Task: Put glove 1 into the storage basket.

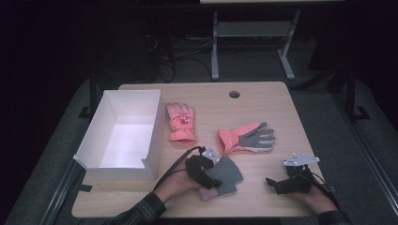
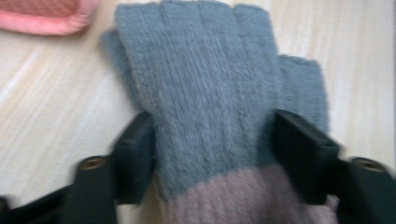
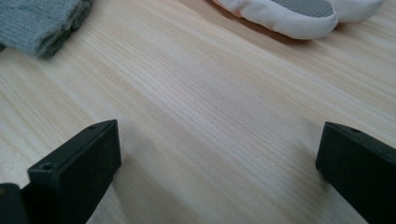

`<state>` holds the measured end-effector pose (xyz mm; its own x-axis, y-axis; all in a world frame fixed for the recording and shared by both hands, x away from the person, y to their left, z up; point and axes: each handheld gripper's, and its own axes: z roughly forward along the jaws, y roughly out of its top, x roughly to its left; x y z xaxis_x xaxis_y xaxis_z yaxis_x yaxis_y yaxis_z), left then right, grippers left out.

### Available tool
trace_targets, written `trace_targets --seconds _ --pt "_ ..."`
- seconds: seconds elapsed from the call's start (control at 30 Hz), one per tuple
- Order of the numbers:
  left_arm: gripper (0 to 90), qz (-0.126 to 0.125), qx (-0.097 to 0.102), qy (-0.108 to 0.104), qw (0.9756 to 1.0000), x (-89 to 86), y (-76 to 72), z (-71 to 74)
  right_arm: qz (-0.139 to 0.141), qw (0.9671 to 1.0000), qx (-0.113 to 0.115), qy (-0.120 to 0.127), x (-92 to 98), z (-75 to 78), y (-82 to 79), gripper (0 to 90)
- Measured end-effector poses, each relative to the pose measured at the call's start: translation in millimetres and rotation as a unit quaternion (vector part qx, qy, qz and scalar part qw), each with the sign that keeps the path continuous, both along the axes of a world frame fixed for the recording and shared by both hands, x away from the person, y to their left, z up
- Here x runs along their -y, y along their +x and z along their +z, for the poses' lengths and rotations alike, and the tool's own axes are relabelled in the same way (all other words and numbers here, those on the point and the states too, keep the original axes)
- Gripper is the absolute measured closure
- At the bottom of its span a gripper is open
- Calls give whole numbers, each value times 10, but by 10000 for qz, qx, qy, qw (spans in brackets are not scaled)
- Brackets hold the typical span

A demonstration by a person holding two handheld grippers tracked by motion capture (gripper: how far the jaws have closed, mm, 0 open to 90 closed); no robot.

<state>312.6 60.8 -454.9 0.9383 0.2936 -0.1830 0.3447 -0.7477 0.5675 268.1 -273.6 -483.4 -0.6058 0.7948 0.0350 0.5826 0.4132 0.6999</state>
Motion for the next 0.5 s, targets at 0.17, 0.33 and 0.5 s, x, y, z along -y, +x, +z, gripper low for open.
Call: trace_targets --seconds 0.17,0.33,0.5 --pt "518 -80 -253 -80 9996 -12 28 2 1 10000 2 -4 0 0 0 0" --pt "619 -141 -525 -195 9983 -26 65 -15 -1 10000 -1 -2 0 0 -1 0" --pt "666 -206 -614 -203 9977 -25 87 -19 0 10000 0 -2 0 0 0 0"
